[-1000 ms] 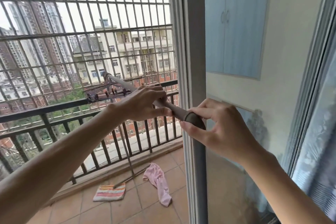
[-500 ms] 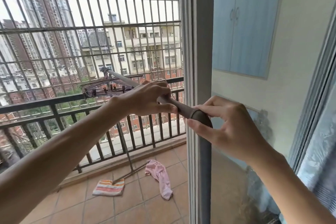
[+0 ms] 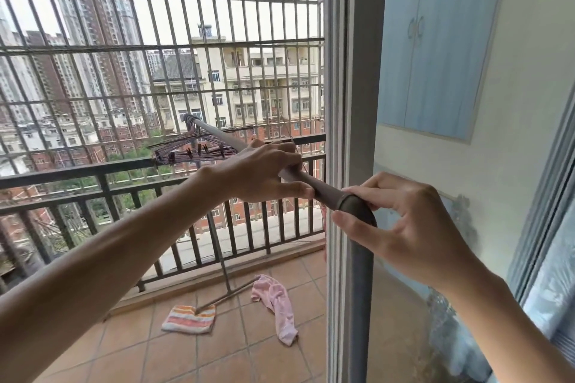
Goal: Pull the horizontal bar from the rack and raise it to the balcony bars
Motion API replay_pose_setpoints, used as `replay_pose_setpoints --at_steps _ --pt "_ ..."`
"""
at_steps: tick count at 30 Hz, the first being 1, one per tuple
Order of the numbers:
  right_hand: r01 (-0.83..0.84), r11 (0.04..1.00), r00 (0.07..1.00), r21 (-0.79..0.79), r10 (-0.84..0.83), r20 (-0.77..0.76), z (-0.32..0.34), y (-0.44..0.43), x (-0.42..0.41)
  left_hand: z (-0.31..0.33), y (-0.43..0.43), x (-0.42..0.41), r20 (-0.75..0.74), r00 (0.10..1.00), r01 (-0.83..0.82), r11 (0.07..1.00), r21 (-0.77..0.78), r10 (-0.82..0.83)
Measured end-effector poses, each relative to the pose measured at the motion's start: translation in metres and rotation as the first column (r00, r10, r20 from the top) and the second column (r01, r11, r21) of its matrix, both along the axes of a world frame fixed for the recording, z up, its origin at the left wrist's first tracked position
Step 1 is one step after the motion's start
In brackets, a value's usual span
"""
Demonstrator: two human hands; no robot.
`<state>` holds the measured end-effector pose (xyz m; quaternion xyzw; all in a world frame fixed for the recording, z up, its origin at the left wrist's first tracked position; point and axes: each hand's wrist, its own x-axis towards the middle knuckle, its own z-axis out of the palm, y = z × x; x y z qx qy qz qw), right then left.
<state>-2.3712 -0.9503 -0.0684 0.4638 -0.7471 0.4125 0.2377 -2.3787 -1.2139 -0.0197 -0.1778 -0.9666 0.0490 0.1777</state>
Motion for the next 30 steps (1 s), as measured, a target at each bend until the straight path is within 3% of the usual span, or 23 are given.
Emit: replay_pose_setpoints --at_steps 5,16,30 --pt "0.004 1.000 1.000 -0.016 -0.004 0.026 -0.001 -0.001 -0.004 -0.004 0.000 -0.006 -0.038 0.999 0.028 1.000 0.008 -0.028" --pt "-0.022 0.995 1.000 -0.098 0.023 0.008 -0.012 -0.009 -0.018 -0.004 -0.005 -0.018 0.005 0.995 0.093 0.979 0.181 -0.095" --pt "-0.065 0.994 0.998 -0.084 0.065 -0.002 -0.011 -0.004 -0.020 -0.005 0.003 -0.011 -0.001 0.996 0.087 0.974 0.211 -0.089"
